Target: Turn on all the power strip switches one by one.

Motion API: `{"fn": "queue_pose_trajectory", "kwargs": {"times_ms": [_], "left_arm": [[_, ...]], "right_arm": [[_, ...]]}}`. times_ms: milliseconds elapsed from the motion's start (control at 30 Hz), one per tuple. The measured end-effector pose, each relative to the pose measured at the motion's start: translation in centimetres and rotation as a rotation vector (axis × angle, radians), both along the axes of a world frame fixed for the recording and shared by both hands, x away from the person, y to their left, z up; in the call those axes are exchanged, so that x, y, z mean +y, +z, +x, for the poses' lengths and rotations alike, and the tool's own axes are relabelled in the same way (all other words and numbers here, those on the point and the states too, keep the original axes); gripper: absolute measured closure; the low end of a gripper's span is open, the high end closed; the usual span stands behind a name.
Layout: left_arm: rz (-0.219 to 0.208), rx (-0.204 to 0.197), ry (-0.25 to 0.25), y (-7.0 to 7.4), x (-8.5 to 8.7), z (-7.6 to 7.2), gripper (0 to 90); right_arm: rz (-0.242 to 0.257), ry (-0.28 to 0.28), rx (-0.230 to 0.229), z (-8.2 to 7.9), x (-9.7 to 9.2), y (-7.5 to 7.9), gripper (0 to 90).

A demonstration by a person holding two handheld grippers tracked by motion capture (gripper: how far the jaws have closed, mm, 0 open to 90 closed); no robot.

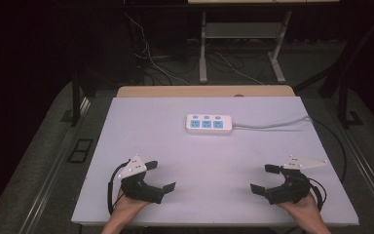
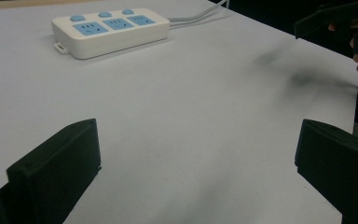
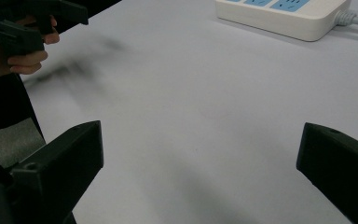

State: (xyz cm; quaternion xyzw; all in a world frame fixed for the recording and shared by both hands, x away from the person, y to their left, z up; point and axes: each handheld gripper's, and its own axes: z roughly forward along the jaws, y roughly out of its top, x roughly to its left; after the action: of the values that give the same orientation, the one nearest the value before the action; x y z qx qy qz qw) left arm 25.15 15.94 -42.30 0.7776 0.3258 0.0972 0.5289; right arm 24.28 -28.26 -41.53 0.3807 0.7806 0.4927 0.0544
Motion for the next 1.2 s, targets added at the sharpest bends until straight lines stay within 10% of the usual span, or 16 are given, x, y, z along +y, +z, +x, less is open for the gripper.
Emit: {"fn": "queue_pose_trajectory", "kwargs": {"times_ms": [1200], "left_arm": [[-0.015, 0.026, 0.020, -0.3, 0.7, 0.2, 0.0]], "right_arm": [[-0.047, 0.032, 0.027, 1.9, 0.2, 2.3, 0.3]]}}
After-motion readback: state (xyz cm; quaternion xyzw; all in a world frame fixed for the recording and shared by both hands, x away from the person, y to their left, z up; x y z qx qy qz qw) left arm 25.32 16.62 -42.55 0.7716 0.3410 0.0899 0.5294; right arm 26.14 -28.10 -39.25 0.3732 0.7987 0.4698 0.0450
